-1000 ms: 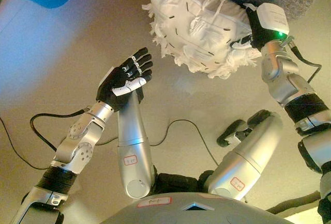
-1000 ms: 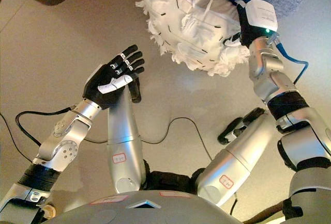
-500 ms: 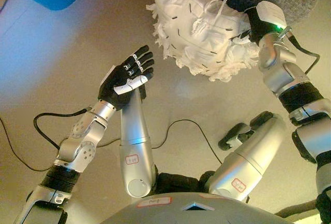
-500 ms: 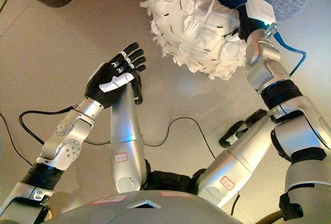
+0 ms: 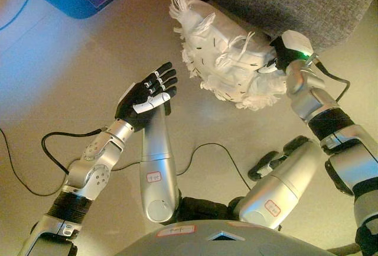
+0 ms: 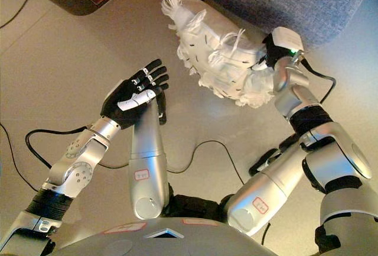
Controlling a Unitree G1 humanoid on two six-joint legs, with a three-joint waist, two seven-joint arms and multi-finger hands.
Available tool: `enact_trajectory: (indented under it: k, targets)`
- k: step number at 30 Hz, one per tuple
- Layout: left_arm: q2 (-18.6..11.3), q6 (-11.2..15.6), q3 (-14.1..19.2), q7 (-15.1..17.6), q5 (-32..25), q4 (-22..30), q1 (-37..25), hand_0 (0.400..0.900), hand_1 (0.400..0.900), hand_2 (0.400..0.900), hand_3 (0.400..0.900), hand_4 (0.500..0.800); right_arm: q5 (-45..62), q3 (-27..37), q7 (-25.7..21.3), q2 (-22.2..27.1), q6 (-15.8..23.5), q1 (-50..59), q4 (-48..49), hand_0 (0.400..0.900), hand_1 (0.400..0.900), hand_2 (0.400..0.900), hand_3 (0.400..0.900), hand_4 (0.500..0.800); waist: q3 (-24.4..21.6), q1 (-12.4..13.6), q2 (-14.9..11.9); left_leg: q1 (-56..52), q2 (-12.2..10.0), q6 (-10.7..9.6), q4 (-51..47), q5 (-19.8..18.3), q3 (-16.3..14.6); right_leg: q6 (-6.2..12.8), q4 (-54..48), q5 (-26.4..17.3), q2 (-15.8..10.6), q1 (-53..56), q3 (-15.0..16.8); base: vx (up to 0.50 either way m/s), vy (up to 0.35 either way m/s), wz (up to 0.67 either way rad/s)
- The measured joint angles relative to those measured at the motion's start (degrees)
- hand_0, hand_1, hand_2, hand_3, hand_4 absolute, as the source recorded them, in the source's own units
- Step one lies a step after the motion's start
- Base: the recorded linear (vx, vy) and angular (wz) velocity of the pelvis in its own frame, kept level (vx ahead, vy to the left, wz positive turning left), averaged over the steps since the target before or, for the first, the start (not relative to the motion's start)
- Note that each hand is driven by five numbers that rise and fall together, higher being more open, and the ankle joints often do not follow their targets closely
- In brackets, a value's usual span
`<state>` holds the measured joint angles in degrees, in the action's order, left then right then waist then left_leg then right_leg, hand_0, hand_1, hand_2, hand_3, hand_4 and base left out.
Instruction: Pick up the pillow and put it on the sofa.
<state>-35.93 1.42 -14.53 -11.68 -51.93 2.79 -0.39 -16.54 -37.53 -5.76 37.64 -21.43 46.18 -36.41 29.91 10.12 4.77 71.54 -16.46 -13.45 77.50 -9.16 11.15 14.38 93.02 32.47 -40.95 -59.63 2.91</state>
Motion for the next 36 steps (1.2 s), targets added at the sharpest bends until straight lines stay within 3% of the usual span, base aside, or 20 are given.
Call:
enact_trajectory:
  k: [5, 9, 12, 16, 21, 25, 28, 32, 34, 35, 36]
  targets:
    - [1.4, -0.8, 0.0, 2.7, 0.0, -0.7, 0.6, 0.9, 0.9, 0.9, 0.9, 0.8, -2.3, 2.2, -0.8, -1.2, 2.1, -0.7, 0.7, 0.4, 0.4, 0.4, 0.4, 0.5, -0.1, 0.6, -0.1, -5.7, -1.5, 0.6, -11.6, 3.5, -3.4, 0.28, -10.6, -4.7, 0.8, 6.5, -7.3, -0.13, -0.002, -0.12]
    - [3.2, -0.8, 0.3, 6.3, -0.1, -1.6, -0.7, 0.9, 0.9, 0.9, 0.9, 0.8, -4.7, 3.6, -2.3, -0.4, 4.0, -1.7, 4.5, 0.4, 0.4, 0.4, 0.4, 0.5, 0.0, 0.9, -0.2, -13.2, -2.0, 1.2, -26.6, 8.8, -6.0, -0.12, -24.8, -10.5, 4.4, 14.3, -13.6, -0.12, -0.03, -0.14]
    - [3.5, -0.8, 0.9, 8.0, -0.1, -1.9, -0.9, 0.9, 0.9, 0.9, 0.9, 0.8, -5.8, 5.1, -2.7, 1.3, 4.6, -4.8, 10.8, 0.4, 0.4, 0.4, 0.4, 0.5, 0.0, 0.8, -0.5, -20.9, -1.8, 1.9, -38.1, 12.6, -8.5, -0.09, -36.0, -14.5, 6.4, 22.2, -17.7, 0.03, -0.044, -0.09]
    - [3.7, -1.6, 3.4, 8.5, -0.1, -1.5, 1.1, 0.9, 0.9, 0.9, 0.9, 0.8, -6.2, 9.2, -2.8, 5.8, 6.1, -12.8, 21.4, 0.4, 0.4, 0.4, 0.4, 0.5, -0.2, 1.4, -2.0, -34.5, 0.6, 2.2, -54.8, 15.8, -10.1, -0.11, -53.8, -22.1, 8.6, 35.2, -24.4, 0.05, -0.027, -0.15]
    - [3.8, -2.9, 4.3, 8.8, 0.6, -1.0, 1.6, 0.9, 0.9, 0.9, 0.9, 0.8, -6.1, 18.3, -2.9, 10.4, 8.1, -21.6, 32.7, 0.4, 0.4, 0.4, 0.4, 0.5, -0.4, 0.6, -3.1, -40.6, 0.9, 2.5, -58.9, 16.6, -12.5, 0.19, -67.1, -28.6, 10.9, 44.9, -28.0, 0.02, -0.026, -0.11]
    - [3.9, -4.2, 4.4, 10.2, 2.8, -0.6, -1.7, 0.9, 0.9, 0.9, 0.9, 0.8, -5.9, 20.6, -3.0, 10.5, 10.3, -27.7, 40.0, 0.4, 0.4, 0.4, 0.4, 0.5, -0.4, -1.7, -4.2, -45.7, 1.1, 2.5, -61.5, 16.5, -13.2, -0.53, -74.4, -33.0, 12.5, 52.5, -30.2, 0.11, -0.054, -0.11]
    - [4.0, -4.6, 4.8, 10.6, 3.0, 1.2, -0.7, 0.9, 0.9, 0.9, 0.9, 0.8, -5.4, 24.5, -3.0, 9.8, 13.8, -38.0, 47.3, 0.4, 0.4, 0.4, 0.4, 0.5, -1.5, -2.1, -5.7, -52.8, 0.8, 2.5, -65.4, 16.4, -15.7, -0.68, -79.6, -37.0, 13.9, 59.1, -30.3, 0.18, 0.017, -0.06]
    - [4.4, -6.0, 5.2, 10.2, 4.8, 2.1, 1.9, 0.9, 0.9, 0.9, 0.9, 0.8, -5.1, 30.4, -2.9, 9.1, 17.6, -45.6, 52.6, 0.4, 0.4, 0.4, 0.4, 0.5, -6.5, -4.4, -8.9, -58.1, 0.6, 2.5, -69.9, 16.5, -18.3, -0.71, -82.3, -42.3, 14.3, 61.3, -29.7, 0.11, -0.008, -0.04]
    - [4.6, -7.4, 5.1, 9.1, 5.0, 2.1, 3.0, 0.9, 0.9, 0.9, 0.9, 0.8, -5.0, 32.9, -2.6, 9.3, 18.8, -47.4, 52.9, 0.4, 0.4, 0.4, 0.4, 0.5, -9.4, -5.6, -9.2, -61.3, 0.2, 2.9, -73.0, 17.0, -18.7, -0.52, -80.1, -43.9, 14.2, 60.5, -28.4, 0.06, -0.021, -0.02]
    - [4.7, -7.6, 5.1, 8.7, 5.0, 2.0, 3.4, 0.9, 0.9, 0.9, 0.9, 0.8, -4.8, 33.9, -2.6, 9.5, 19.6, -48.2, 52.9, 0.4, 0.4, 0.4, 0.4, 0.5, -11.2, -5.2, -9.3, -62.3, -0.7, 2.9, -74.4, 17.3, -19.7, 0.24, -82.3, -41.8, 15.1, 60.2, -28.0, 0.04, -0.027, 0.02]
    - [4.4, -7.8, 5.3, 8.7, 5.1, 2.0, 4.3, 0.9, 0.9, 0.9, 0.9, 0.8, -4.5, 34.5, -2.6, 10.1, 20.3, -48.8, 53.3, 0.4, 0.4, 0.4, 0.4, 0.5, -13.3, -5.2, -9.8, -62.4, -0.7, 2.5, -75.4, 17.6, -20.1, -0.42, -89.2, -42.1, 17.4, 61.8, -28.1, 0.05, -0.04, 0.04]
